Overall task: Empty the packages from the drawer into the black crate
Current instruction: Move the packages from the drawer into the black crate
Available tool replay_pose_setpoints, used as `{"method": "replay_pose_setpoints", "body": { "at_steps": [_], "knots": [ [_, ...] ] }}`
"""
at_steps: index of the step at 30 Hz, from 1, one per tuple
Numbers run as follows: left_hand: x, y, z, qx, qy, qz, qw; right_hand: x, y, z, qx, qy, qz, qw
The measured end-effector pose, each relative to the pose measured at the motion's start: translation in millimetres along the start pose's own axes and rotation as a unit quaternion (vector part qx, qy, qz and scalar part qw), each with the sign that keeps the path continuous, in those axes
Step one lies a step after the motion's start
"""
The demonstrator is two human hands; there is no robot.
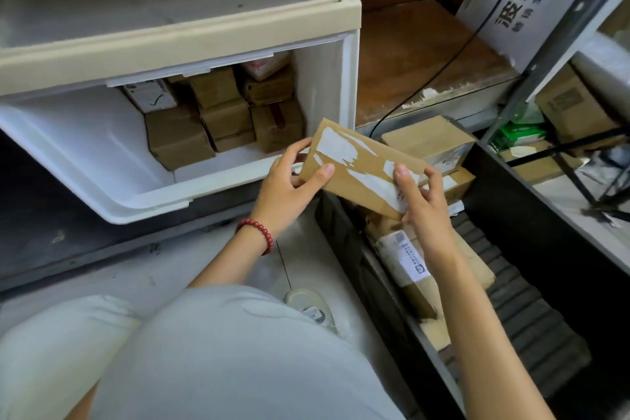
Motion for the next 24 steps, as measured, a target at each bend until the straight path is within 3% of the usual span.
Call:
{"method": "replay_pose_setpoints", "body": {
  "at_steps": [7,12,17,24],
  "knots": [
    [48.3,38.1,42.9,-0.111,0.066,0.054,0.990,-20.6,-55.6,16.1,0.102,-0.021,-0.007,0.995],
    [106.0,54.0,80.5,-0.168,0.133,0.144,0.966,-44.2,-87.9,25.9,0.118,-0.024,0.018,0.993],
    [134.7,95.8,97.7,-0.184,0.182,0.204,0.944,-47.6,-124.5,25.7,0.156,-0.011,0.072,0.985],
    [136.2,162.5,111.5,-0.176,0.180,0.208,0.945,-34.4,-161.9,26.1,0.224,0.004,0.112,0.968]
  ]
}}
Point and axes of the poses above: each hand's wrist, its own z-axis towards the middle knuckle, its own y-axis out of the palm, x = y × z, the point moved 2 cm from there along z, towards the middle knuckle, and after that the axes turned 15 degrees about z, right-handed, at the moved point
